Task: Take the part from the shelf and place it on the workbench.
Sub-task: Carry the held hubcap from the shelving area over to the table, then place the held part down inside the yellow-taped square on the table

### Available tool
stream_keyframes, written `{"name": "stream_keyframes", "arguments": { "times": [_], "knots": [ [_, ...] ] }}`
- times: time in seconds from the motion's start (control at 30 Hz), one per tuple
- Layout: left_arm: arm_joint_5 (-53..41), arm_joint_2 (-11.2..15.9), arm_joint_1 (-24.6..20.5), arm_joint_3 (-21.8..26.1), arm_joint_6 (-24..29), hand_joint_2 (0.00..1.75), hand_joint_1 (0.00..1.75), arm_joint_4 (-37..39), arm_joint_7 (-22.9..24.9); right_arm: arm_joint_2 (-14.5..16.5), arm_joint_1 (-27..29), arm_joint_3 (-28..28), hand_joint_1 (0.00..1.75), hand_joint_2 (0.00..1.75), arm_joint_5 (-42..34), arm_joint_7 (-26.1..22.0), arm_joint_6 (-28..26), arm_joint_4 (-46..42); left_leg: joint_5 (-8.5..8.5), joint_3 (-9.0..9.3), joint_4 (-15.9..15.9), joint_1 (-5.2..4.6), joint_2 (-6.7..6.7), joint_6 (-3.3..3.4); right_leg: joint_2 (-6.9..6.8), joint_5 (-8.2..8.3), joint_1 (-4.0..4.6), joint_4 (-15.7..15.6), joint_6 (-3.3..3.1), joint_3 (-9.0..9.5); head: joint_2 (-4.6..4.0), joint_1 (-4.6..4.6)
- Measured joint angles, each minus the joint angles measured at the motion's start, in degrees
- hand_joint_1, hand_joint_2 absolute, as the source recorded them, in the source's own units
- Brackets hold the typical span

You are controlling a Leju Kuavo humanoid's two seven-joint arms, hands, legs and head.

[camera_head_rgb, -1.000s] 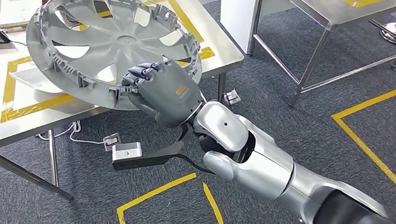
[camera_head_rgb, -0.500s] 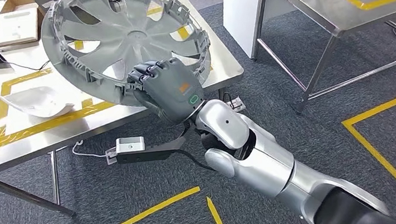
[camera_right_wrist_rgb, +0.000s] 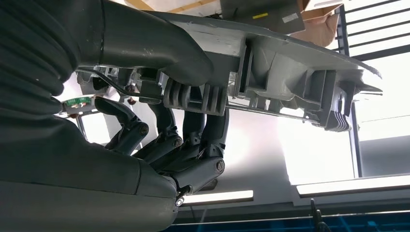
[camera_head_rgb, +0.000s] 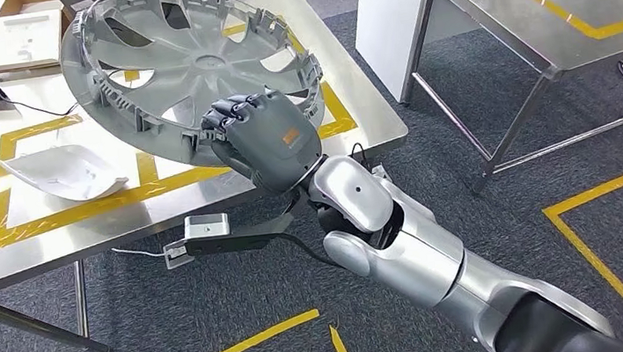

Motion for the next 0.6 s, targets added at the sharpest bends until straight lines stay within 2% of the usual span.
{"name": "stream_keyframes", "arguments": {
  "times": [0.03, 0.07, 0.13, 0.17, 0.2, 0.3, 0.33, 0.37, 0.4, 0.47, 0.5, 0.53, 0.57, 0.6],
  "knots": [
    [0.0, 0.02, 0.03, 0.0, -0.01, 1.75, 0.0, 0.0, 0.01, -0.04, 0.0, 0.01, 1.75, 1.75, -0.01, 0.03, 0.01, 0.01, -0.52, 0.65, 0.01, -0.02, -0.07, -0.04, -0.02, 0.56, 0.02, -0.57, -0.11, -0.69, 0.0, 0.01],
    [0.0, 0.02, 0.06, 0.0, -0.01, 1.75, 0.0, 0.0, 0.01, -0.08, -0.01, 0.01, 1.75, 1.75, -0.02, 0.07, 0.03, 0.02, -1.05, 1.39, 0.01, -0.06, -0.14, -0.11, -0.04, 2.51, 0.07, -3.05, -0.35, -0.38, -0.01, 0.01],
    [0.05, -0.09, 0.05, 0.0, -0.02, 1.75, 0.0, 0.03, 0.05, -0.12, -0.09, 0.01, 1.75, 1.75, -0.13, 0.04, 0.04, 0.05, -2.14, 2.83, 0.06, -0.2, -0.24, -0.36, -0.13, 8.46, 0.46, -11.06, -1.31, 1.77, 0.0, 0.0],
    [0.1, -0.17, -0.01, 0.0, -0.02, 1.75, 0.0, 0.05, 0.09, -0.12, -0.2, 0.04, 1.75, 1.75, -0.21, -0.03, 0.06, 0.09, -2.64, 3.29, 0.07, -0.29, -0.3, -0.62, -0.16, 10.09, 0.72, -14.19, -1.74, 2.68, 0.0, 0.02],
    [0.17, -0.24, -0.06, 0.0, -0.02, 1.75, 0.0, 0.05, 0.13, -0.11, -0.35, 0.09, 1.75, 1.75, -0.3, -0.11, 0.08, 0.13, -3.1, 3.56, -0.01, -0.34, -0.32, -0.93, -0.19, 11.02, 0.95, -16.16, -2.1, 3.33, 0.0, 0.04],
    [0.31, -0.21, -0.05, 0.01, -0.02, 1.75, 0.0, 0.02, 0.22, 0.0, -0.8, 0.29, 1.75, 1.75, -0.69, -0.12, 0.21, 0.23, -3.64, 4.41, 0.28, -0.41, -0.27, -2.0, -0.17, 10.81, 0.85, -17.34, -2.89, 4.73, 0.0, 0.09],
    [0.33, -0.2, -0.04, 0.01, -0.03, 1.75, 0.0, 0.01, 0.2, 0.08, -0.96, 0.34, 1.75, 1.75, -0.98, -0.04, 0.4, 0.32, -3.95, 4.44, 1.15, -0.44, -0.22, -2.25, -0.2, 10.77, 0.65, -17.56, -3.23, 5.4, 0.0, 0.01],
    [0.31, -0.2, -0.08, 0.01, -0.14, 1.75, 0.0, 0.01, 0.07, 0.22, -1.17, 0.39, 1.75, 1.75, -1.38, 0.04, 0.8, 0.49, -4.75, 3.73, 2.83, -0.41, -0.16, -2.45, -0.25, 10.69, 0.5, -17.71, -3.51, 6.02, 0.0, -0.07],
    [0.24, -0.2, -0.13, 0.01, -0.31, 1.75, 0.0, 0.02, -0.22, 0.41, -1.4, 0.42, 1.75, 1.75, -1.87, 0.17, 1.42, 0.81, -5.97, 2.2, 5.59, -0.32, -0.11, -2.69, -0.3, 10.51, 0.37, -17.83, -3.74, 6.51, 0.0, -0.15],
    [-0.13, -0.25, -0.18, 0.0, -0.75, 1.75, 0.0, 0.03, -0.99, 0.92, -1.95, 0.5, 1.75, 1.75, -3.05, 0.43, 3.01, 2.22, -8.75, -2.24, 12.47, -0.18, -0.06, -3.28, -0.24, 9.96, 0.34, -17.81, -3.99, 6.82, 0.01, -0.23],
    [-0.41, -0.24, -0.16, -0.01, -0.92, 1.75, 0.0, 0.03, -1.25, 1.34, -2.21, 0.54, 1.75, 1.75, -3.76, 0.53, 3.84, 3.61, -9.37, -4.06, 14.73, -0.1, -0.05, -3.51, -0.15, 9.7, 0.33, -17.8, -3.98, 7.0, 0.0, -0.23],
    [-0.7, -0.23, -0.14, -0.02, -1.04, 1.75, 0.0, 0.02, -1.34, 1.86, -2.56, 0.59, 1.75, 1.75, -4.54, 0.56, 4.61, 5.47, -8.86, -5.01, 15.19, -0.05, -0.05, -3.66, -0.05, 9.42, 0.29, -17.76, -3.91, 7.28, 0.01, -0.23],
    [-0.98, -0.22, -0.17, -0.04, -1.16, 1.75, 0.0, 0.01, -1.34, 2.61, -3.06, 0.66, 1.75, 1.75, -5.48, 0.39, 5.35, 8.03, -6.99, -4.91, 13.46, 0.01, -0.03, -3.7, 0.05, 9.1, 0.21, -17.7, -3.76, 7.67, 0.0, -0.24],
    [-1.27, -0.2, -0.23, -0.08, -1.26, 1.75, 0.0, 0.0, -1.3, 3.56, -3.69, 0.74, 1.75, 1.75, -6.46, 0.09, 5.97, 11.07, -4.15, -3.91, 9.93, 0.09, 0.0, -3.76, 0.13, 8.72, 0.12, -17.59, -3.56, 8.11, 0.0, -0.23]
  ]
}}
